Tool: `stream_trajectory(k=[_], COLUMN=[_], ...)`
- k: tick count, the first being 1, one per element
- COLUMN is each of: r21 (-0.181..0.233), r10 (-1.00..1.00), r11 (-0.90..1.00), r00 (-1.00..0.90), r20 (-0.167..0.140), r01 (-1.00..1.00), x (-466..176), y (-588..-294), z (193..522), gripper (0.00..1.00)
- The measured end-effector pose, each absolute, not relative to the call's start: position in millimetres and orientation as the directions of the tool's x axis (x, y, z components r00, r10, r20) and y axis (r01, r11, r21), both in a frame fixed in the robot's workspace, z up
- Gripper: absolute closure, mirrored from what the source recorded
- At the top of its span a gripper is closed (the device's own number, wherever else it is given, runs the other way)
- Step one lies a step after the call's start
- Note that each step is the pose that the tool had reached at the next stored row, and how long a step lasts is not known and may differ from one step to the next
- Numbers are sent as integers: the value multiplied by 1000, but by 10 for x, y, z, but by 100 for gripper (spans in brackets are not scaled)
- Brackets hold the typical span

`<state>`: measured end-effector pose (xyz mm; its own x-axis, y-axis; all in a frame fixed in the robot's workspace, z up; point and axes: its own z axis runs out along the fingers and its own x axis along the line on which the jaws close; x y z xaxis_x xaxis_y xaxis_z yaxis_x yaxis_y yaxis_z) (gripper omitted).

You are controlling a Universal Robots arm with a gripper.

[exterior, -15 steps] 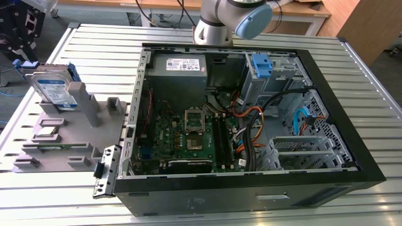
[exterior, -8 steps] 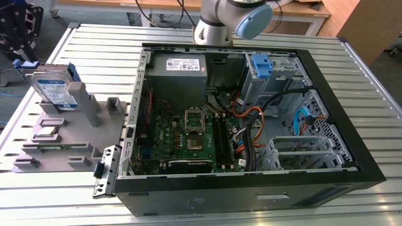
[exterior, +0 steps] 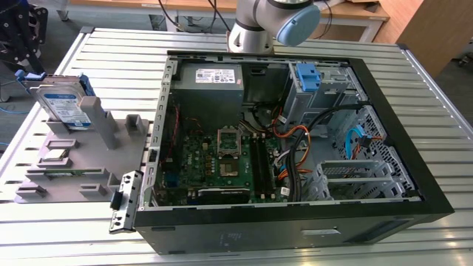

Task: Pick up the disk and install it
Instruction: 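Pick up the disk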

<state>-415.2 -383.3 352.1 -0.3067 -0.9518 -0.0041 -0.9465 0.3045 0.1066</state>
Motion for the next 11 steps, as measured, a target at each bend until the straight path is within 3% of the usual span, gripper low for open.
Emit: stream_trajectory(k=[11], r21=[105], r10=[-972], r11=[234], r00=[-236], r20=[-7], r01=[-967], x=[-4153], y=[-3833], z=[3509], gripper=[89])
